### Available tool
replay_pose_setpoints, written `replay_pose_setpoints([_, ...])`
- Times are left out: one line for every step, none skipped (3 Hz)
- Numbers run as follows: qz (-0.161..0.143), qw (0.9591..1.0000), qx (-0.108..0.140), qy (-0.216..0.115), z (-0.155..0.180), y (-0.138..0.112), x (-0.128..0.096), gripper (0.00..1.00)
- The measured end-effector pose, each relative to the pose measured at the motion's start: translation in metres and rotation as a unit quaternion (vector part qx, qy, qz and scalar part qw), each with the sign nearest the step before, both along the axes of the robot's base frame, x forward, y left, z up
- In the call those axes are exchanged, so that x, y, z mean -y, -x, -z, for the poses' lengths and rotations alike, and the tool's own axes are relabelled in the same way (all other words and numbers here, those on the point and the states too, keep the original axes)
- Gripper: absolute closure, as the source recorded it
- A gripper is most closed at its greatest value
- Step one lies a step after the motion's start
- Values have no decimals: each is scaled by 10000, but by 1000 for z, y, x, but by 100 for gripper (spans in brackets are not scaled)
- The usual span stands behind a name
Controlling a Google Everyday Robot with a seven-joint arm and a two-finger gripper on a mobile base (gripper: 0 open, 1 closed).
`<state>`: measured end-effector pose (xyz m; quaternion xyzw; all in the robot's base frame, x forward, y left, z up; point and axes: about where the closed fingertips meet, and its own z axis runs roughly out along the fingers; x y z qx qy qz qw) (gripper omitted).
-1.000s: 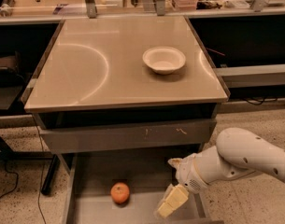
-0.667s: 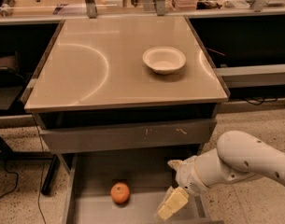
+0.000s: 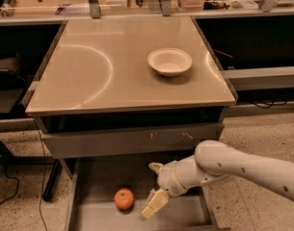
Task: Pick orange from middle drawer and place on counter
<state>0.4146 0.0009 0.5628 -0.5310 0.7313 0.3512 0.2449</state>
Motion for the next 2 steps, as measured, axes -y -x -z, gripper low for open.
replay_pose_setpoints([-176, 9995, -64, -264, 40, -4, -23, 0])
replay_pose_setpoints([-197, 9991, -156, -333, 50, 0, -27, 0])
